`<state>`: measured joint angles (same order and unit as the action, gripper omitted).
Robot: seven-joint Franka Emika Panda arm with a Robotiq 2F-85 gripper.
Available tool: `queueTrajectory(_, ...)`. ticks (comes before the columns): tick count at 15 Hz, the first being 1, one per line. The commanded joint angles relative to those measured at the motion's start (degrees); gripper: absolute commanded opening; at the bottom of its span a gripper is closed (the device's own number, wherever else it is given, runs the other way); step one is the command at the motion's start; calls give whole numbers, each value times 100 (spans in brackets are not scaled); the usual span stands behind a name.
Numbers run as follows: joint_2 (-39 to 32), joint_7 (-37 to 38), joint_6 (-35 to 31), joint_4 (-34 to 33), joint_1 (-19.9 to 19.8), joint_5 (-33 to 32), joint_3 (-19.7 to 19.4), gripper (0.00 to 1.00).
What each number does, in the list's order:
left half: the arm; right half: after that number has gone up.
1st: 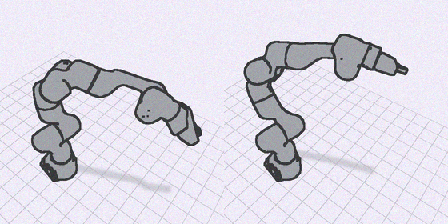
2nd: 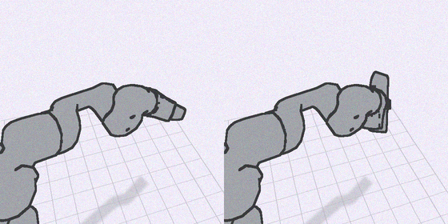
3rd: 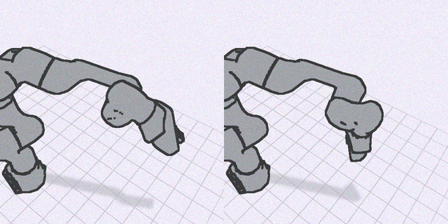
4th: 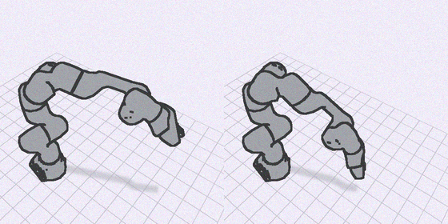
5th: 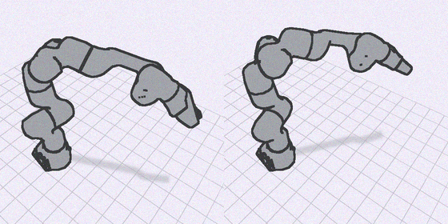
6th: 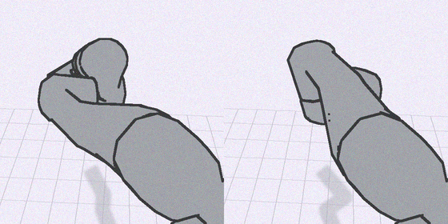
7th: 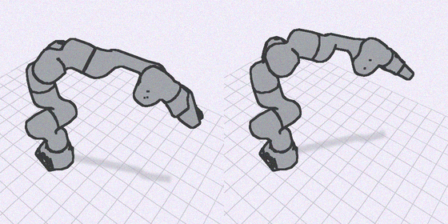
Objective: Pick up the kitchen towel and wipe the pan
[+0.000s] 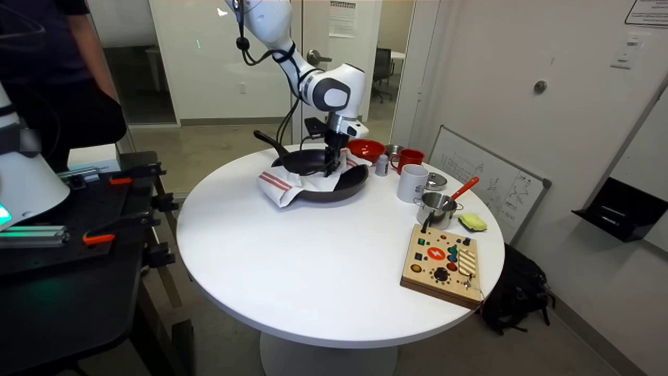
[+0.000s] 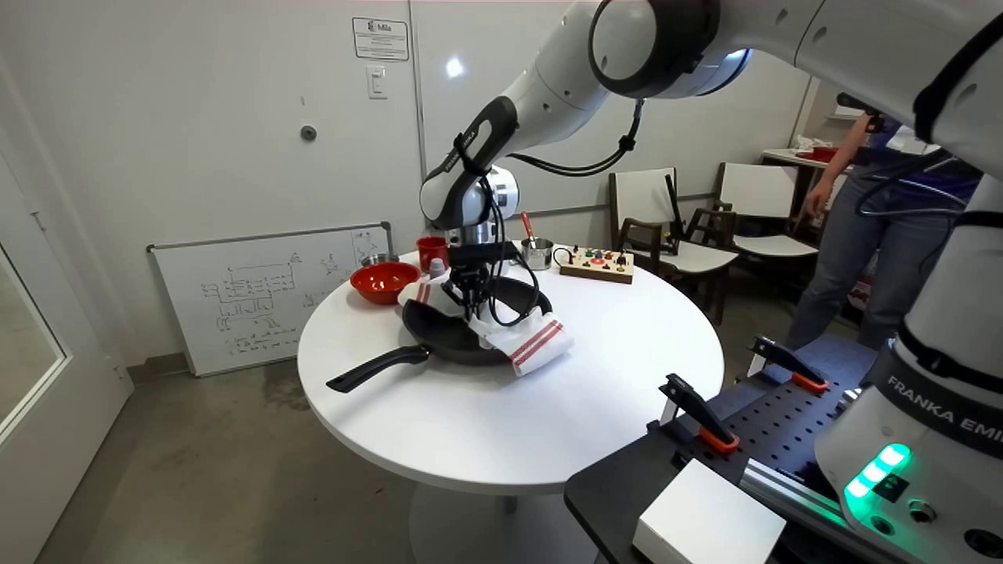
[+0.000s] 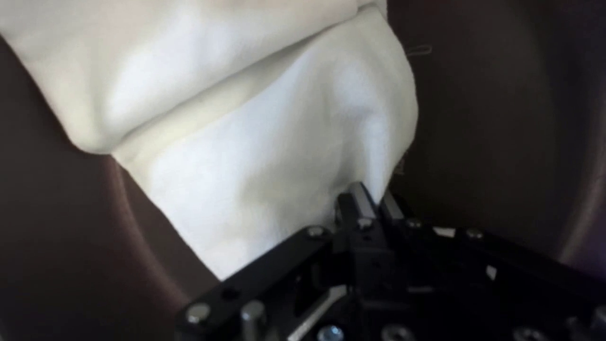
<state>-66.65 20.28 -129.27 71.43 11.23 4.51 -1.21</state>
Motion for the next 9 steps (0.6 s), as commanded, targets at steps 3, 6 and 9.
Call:
queueTrajectory(3, -344, 106, -595, -50, 86, -251, -281, 5)
queueTrajectory(6, -356, 65, -895, 56, 54, -325, -352, 4)
queueTrajectory(9, -328, 122, -909, 136, 40, -347, -412, 5)
